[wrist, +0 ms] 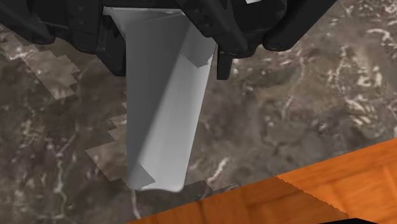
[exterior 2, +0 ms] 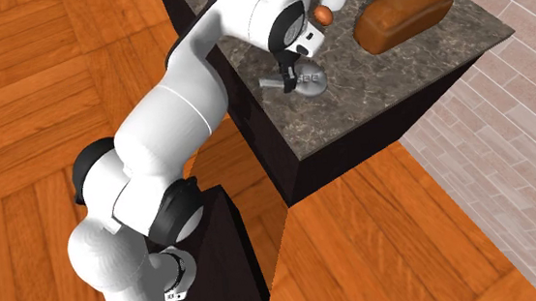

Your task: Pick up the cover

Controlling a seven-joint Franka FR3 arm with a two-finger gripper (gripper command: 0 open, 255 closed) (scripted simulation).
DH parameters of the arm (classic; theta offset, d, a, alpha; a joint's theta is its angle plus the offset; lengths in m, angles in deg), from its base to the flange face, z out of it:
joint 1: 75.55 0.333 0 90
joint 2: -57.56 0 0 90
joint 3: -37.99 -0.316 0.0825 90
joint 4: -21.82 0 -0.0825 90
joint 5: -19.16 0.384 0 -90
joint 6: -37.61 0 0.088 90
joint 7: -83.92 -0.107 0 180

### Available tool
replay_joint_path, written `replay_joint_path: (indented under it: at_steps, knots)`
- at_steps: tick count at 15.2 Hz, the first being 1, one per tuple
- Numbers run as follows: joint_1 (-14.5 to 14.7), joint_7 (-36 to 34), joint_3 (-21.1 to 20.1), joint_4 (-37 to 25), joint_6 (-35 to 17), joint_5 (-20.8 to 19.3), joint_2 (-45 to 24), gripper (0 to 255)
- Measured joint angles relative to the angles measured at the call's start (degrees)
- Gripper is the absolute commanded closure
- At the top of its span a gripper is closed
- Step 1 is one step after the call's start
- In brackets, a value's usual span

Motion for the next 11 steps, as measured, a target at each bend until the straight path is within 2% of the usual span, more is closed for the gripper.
replay_joint_path:
  at_steps: [11]
  knots:
    - [2.2,0.0,0.0,-13.3,10.2,-1.2,-3.2,255]
